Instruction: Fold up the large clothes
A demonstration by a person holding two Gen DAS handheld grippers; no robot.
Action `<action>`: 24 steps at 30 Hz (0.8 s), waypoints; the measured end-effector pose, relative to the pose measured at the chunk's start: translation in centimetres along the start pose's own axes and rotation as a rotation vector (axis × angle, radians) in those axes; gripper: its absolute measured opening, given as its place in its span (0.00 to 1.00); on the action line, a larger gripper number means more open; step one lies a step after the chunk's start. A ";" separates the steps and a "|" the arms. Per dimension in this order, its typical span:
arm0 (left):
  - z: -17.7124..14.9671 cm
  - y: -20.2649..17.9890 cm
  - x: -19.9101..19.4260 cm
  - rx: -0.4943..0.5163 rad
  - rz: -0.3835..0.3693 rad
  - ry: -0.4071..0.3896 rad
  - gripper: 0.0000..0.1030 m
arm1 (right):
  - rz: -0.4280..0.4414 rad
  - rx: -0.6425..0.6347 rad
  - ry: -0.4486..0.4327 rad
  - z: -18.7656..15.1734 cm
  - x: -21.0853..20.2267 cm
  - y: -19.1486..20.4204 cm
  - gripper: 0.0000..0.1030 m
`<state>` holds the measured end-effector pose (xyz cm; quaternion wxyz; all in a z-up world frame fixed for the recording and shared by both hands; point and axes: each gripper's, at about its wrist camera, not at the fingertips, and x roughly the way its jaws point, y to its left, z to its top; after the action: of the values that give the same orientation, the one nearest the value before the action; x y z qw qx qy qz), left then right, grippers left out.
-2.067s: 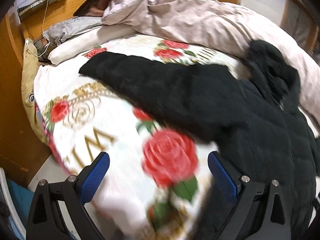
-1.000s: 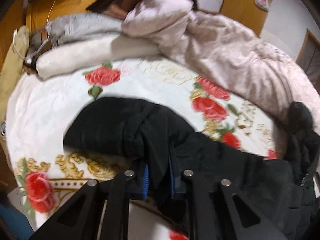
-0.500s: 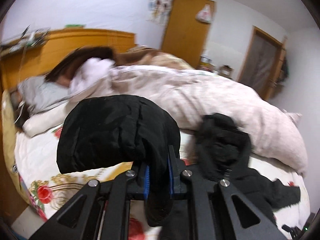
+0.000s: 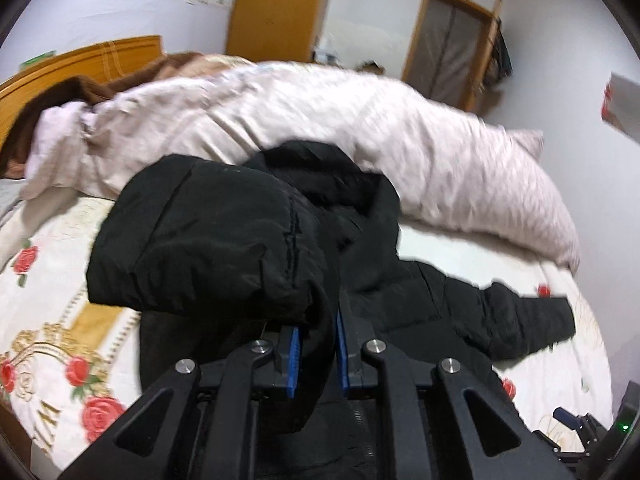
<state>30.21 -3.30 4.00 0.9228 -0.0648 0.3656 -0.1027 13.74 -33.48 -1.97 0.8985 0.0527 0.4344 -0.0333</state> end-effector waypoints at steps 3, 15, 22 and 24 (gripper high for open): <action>-1.8 -2.5 2.7 0.024 -0.033 0.048 0.21 | -0.001 0.020 0.013 -0.4 0.8 -1.0 0.76; -5.3 -8.7 9.0 0.057 -0.192 0.171 0.75 | -0.013 0.085 0.046 -1.4 2.5 -4.0 0.76; -4.2 -5.0 4.9 0.041 -0.173 0.100 0.75 | 0.006 0.061 0.029 0.4 2.3 -2.4 0.76; -3.7 -2.1 4.3 0.049 -0.098 0.074 0.75 | 0.033 0.043 0.037 1.4 3.0 -1.0 0.76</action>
<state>30.43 -6.51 -1.09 0.9039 -0.0560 0.3931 -0.1588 16.53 -34.67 -3.52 0.8895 0.0800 0.4492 -0.0271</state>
